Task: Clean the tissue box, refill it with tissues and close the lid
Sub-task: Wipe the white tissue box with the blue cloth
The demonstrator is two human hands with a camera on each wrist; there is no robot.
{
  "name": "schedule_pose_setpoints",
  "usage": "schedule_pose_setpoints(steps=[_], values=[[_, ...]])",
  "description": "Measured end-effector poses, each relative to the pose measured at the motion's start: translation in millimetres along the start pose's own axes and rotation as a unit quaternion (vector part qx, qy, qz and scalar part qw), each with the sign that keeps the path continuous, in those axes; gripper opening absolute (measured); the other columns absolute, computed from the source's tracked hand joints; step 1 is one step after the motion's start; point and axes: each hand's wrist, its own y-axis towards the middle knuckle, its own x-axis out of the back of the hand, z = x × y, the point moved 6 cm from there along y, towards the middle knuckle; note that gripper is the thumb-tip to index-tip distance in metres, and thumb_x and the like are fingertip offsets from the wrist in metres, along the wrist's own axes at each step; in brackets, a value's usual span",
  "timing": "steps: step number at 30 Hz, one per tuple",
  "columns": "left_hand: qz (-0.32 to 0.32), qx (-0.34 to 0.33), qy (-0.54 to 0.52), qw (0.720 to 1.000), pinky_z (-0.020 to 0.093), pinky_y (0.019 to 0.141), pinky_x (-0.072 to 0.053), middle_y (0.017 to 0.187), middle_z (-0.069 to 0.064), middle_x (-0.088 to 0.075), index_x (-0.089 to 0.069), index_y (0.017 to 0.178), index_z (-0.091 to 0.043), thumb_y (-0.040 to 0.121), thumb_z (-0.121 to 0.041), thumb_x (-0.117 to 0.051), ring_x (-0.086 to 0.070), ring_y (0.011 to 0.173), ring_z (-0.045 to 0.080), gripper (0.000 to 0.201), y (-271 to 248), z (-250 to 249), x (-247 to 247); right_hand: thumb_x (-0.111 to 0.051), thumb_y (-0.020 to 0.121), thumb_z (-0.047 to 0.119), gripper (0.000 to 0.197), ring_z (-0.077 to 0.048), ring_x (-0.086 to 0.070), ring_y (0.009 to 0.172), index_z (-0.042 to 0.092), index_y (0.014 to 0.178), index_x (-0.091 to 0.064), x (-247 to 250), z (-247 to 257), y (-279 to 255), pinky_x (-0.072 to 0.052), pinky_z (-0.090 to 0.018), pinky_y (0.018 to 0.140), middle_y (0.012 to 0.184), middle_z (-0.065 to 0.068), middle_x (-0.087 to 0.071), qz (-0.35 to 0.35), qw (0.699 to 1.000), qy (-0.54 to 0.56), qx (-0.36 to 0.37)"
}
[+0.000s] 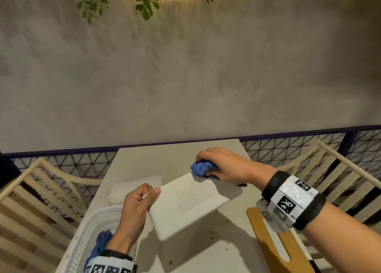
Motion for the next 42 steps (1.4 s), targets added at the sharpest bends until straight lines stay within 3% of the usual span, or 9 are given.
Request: schedule_pose_setpoints(steps=[4,9,13,19,24,28,33,38,42], values=[[0.137,0.043,0.241,0.96,0.026,0.051,-0.045,0.06,-0.001,-0.063,-0.059,0.06,-0.018,0.064,-0.054,-0.061,-0.059,0.054,0.016,0.036,17,-4,-12,-0.058,0.09,0.012,0.024,-0.014,-0.039,0.085,0.016,0.113,-0.052,-5,2,3,-0.032,-0.024,0.071,0.103,-0.006,-0.056,-0.009,0.999,-0.043,0.002],[0.189,0.037,0.427,0.883,0.032,0.068,-0.042,0.071,0.0,-0.064,-0.061,0.081,-0.021,0.084,-0.037,-0.054,-0.056,0.072,0.023,0.018,31,-4,-39,-0.058,0.089,0.011,0.026,-0.023,-0.045,0.091,0.018,0.114,-0.051,-11,6,7,-0.038,-0.03,0.073,0.103,-0.007,-0.056,-0.032,0.997,-0.071,0.018],[0.09,0.012,0.445,0.891,0.031,0.057,-0.026,0.058,0.001,-0.038,-0.048,0.067,-0.004,0.086,-0.022,-0.058,-0.032,0.06,0.021,0.028,36,-10,-40,-0.058,0.085,0.004,0.032,-0.026,-0.046,0.095,0.017,0.114,-0.052,-17,7,4,-0.045,-0.037,0.08,0.106,-0.008,-0.056,-0.116,0.99,-0.074,0.02],[0.06,0.065,0.36,0.929,0.031,0.064,-0.04,0.058,-0.006,-0.062,-0.064,0.06,-0.032,0.079,-0.027,-0.063,-0.053,0.062,0.02,0.02,31,0,-24,-0.057,0.088,0.003,0.021,-0.031,-0.048,0.122,0.008,0.108,-0.063,-62,19,-35,-0.041,-0.04,0.101,0.124,-0.017,-0.058,-0.135,0.97,-0.039,0.197],[0.047,0.057,0.357,0.931,0.03,0.065,-0.041,0.063,-0.002,-0.067,-0.064,0.06,-0.025,0.082,-0.023,-0.064,-0.06,0.067,0.024,0.022,23,4,-27,-0.06,0.08,0.017,0.029,-0.016,-0.045,0.12,0.012,0.109,-0.063,-26,-8,-30,-0.039,-0.026,0.1,0.121,-0.012,-0.06,-0.285,0.956,0.059,0.046],[0.035,0.063,0.29,0.954,0.03,0.063,-0.037,0.05,-0.007,-0.055,-0.063,0.056,-0.029,0.066,-0.037,-0.06,-0.047,0.057,0.018,0.013,28,6,-20,-0.061,0.08,-0.004,0.033,-0.028,-0.047,0.124,0.01,0.11,-0.061,-70,40,-32,-0.043,-0.037,0.1,0.127,-0.017,-0.056,-0.136,0.967,-0.002,0.213],[0.049,0.053,0.318,0.945,0.03,0.062,-0.035,0.051,-0.007,-0.053,-0.06,0.051,-0.031,0.079,-0.026,-0.066,-0.047,0.057,0.016,0.028,20,5,-23,-0.055,0.083,0.014,0.029,-0.022,-0.053,0.116,0.015,0.111,-0.063,-25,11,-28,-0.047,-0.036,0.093,0.121,-0.012,-0.062,-0.254,0.964,0.039,0.063],[0.031,0.061,0.27,0.961,0.039,0.068,-0.045,0.061,0.007,-0.063,-0.065,0.059,-0.018,0.074,-0.033,-0.064,-0.054,0.061,0.025,0.021,23,3,-7,-0.059,0.083,0.0,0.03,-0.025,-0.047,0.125,0.012,0.111,-0.063,-62,41,-43,-0.046,-0.04,0.098,0.125,-0.014,-0.059,-0.108,0.971,-0.016,0.214],[0.037,0.049,0.294,0.954,0.031,0.064,-0.035,0.052,0.001,-0.052,-0.059,0.051,-0.018,0.081,-0.025,-0.065,-0.046,0.058,0.02,0.032,20,0,-15,-0.057,0.081,0.011,0.027,-0.018,-0.052,0.116,0.012,0.105,-0.068,-17,14,-28,-0.046,-0.027,0.095,0.118,-0.012,-0.065,-0.236,0.968,0.009,0.087]])
